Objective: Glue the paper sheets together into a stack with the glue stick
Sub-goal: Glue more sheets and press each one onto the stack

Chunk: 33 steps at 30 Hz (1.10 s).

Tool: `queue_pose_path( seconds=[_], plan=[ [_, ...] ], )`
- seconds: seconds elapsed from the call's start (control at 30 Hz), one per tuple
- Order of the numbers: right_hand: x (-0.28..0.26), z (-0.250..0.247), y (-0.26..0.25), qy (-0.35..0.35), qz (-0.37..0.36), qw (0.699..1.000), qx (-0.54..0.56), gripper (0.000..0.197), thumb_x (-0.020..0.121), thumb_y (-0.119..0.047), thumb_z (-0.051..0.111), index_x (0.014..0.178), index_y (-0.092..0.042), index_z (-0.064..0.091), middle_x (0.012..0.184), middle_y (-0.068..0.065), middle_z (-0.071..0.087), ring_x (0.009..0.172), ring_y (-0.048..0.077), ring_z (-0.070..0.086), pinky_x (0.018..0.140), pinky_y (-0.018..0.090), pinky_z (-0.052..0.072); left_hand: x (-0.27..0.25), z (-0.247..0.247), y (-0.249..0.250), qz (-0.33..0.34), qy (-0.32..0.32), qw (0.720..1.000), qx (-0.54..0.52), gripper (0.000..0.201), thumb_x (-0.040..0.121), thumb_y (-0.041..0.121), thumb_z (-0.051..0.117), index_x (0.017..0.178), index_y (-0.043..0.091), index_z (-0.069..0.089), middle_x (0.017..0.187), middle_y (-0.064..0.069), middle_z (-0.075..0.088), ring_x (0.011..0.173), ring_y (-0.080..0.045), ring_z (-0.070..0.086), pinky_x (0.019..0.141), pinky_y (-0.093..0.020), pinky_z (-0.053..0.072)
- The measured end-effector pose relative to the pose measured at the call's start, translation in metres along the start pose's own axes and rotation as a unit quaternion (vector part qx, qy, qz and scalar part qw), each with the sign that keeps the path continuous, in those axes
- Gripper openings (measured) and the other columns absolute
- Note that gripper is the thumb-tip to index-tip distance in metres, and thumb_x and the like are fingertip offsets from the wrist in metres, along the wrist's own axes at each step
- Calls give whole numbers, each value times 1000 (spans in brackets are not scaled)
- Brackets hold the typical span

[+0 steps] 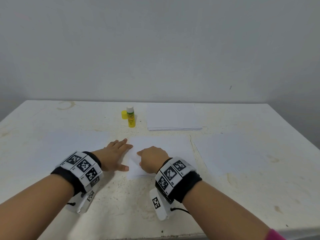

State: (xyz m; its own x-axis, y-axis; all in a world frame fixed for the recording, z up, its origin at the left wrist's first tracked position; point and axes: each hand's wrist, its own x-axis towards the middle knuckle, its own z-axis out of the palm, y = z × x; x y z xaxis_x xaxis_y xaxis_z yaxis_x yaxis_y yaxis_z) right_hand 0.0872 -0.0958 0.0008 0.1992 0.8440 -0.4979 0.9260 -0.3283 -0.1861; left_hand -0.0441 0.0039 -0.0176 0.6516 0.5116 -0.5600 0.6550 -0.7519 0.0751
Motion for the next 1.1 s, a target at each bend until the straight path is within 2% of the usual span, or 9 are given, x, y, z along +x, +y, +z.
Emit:
queue_pose_path(
  seconds=[0.17,0.37,0.5,0.57,0.67,0.73,0.87,1.0,1.1],
  plan=[
    [-10,1,-5,32,-13,998,-46,50,94,-11,45,143,-16,33,125,13,53,120,34,46,104,48,36,1,-6,-1,1,8,999,-50,59,103,35,32,153,24,3,161,-7,-12,148,-28,-8,119,-39,2],
    [-11,-1,-7,30,-23,996,-84,49,94,-11,46,140,-13,31,121,14,54,116,35,49,98,46,41,1,3,11,-13,51,999,-11,93,83,67,53,150,20,9,157,1,-18,145,-26,7,113,-50,28],
    [-7,0,-10,10,-11,992,-129,55,95,-16,48,144,-10,25,133,20,44,123,38,43,97,48,44,-1,-1,18,-16,24,998,50,104,86,67,45,151,12,-14,158,2,-24,147,-26,-12,116,-55,13],
    [0,3,-13,19,10,994,-105,61,96,-19,47,149,-11,18,152,16,21,138,36,25,104,53,36,-2,-3,21,-16,9,993,116,101,88,69,36,150,10,-18,158,-3,-22,145,-24,-21,117,-54,3],
    [13,1,-8,-17,-67,995,-68,77,97,-14,49,153,-14,-3,161,1,-2,148,22,1,115,57,13,-2,-4,21,-23,-12,992,122,101,88,70,35,150,9,-16,158,-5,-22,146,-22,-19,117,-51,4],
    [17,-5,7,-42,-90,993,-68,90,93,-24,60,153,-16,-7,161,-1,-6,148,19,3,115,57,11,-1,-6,21,-22,-21,993,114,102,88,70,35,150,7,-17,158,-6,-22,146,-19,-17,118,-49,4],
    [15,-13,60,-44,-31,997,-50,113,81,-53,67,152,-15,-12,160,0,-14,148,17,-1,115,55,4,-2,-10,23,-24,-38,992,121,110,79,78,25,149,5,-18,158,-8,-22,147,-18,-16,118,-47,4],
    [4,-21,108,-44,32,997,-49,121,76,-60,68,152,-15,-14,160,0,-15,148,18,0,116,55,4,-5,-11,23,-24,-46,992,113,118,67,83,18,148,5,-19,158,-7,-23,147,-18,-16,118,-48,5],
    [0,-28,101,-54,67,990,-109,116,77,-60,67,152,-6,-2,161,8,-2,147,23,13,116,56,5,-4,-11,23,-14,-50,993,105,116,71,82,21,148,4,-20,157,-8,-24,147,-18,-17,118,-48,5]
  ],
)
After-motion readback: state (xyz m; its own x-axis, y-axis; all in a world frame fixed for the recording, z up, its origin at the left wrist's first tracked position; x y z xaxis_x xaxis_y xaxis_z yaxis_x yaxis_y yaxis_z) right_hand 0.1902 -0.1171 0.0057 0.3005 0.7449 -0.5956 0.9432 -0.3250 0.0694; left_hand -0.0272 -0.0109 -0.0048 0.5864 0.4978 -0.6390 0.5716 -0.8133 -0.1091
